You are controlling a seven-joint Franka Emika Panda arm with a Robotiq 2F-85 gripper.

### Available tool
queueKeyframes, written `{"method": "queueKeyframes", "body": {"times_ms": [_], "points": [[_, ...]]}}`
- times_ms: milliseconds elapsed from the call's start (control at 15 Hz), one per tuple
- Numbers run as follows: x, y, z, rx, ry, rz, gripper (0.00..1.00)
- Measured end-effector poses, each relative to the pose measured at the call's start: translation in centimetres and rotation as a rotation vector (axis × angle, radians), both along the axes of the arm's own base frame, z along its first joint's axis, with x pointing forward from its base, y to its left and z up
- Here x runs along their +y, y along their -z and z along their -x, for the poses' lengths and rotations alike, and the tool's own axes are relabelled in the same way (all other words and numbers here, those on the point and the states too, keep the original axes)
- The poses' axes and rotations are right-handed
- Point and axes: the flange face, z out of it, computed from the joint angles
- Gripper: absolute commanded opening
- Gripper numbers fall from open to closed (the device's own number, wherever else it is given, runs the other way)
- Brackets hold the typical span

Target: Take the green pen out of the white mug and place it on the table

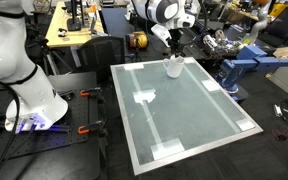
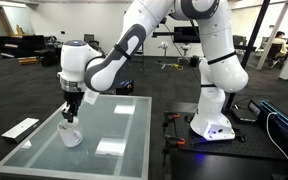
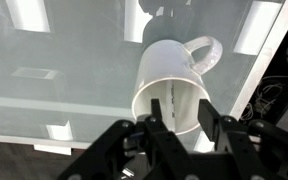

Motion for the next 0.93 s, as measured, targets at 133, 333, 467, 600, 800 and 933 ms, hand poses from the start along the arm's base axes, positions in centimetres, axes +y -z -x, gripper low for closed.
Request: {"method": "queueKeyframes", "body": {"times_ms": [133,333,467,600,800,933], "points": [[0.0,0.6,-0.5,0.004,-0.007,0.002,0.41],[0.0,1.5,-1.3,0.009,-0.004,0.001,0.38],[0.1,1.9,-1.8,0.009,-0.002,-0.001,0.36],[0.2,2.2,-2.2,0.008,0.0,-0.004,0.35],[0.2,2.5,-2.7,0.008,0.007,-0.012,0.35],[0.2,2.6,-3.0,0.009,0.013,-0.018,0.35]]}}
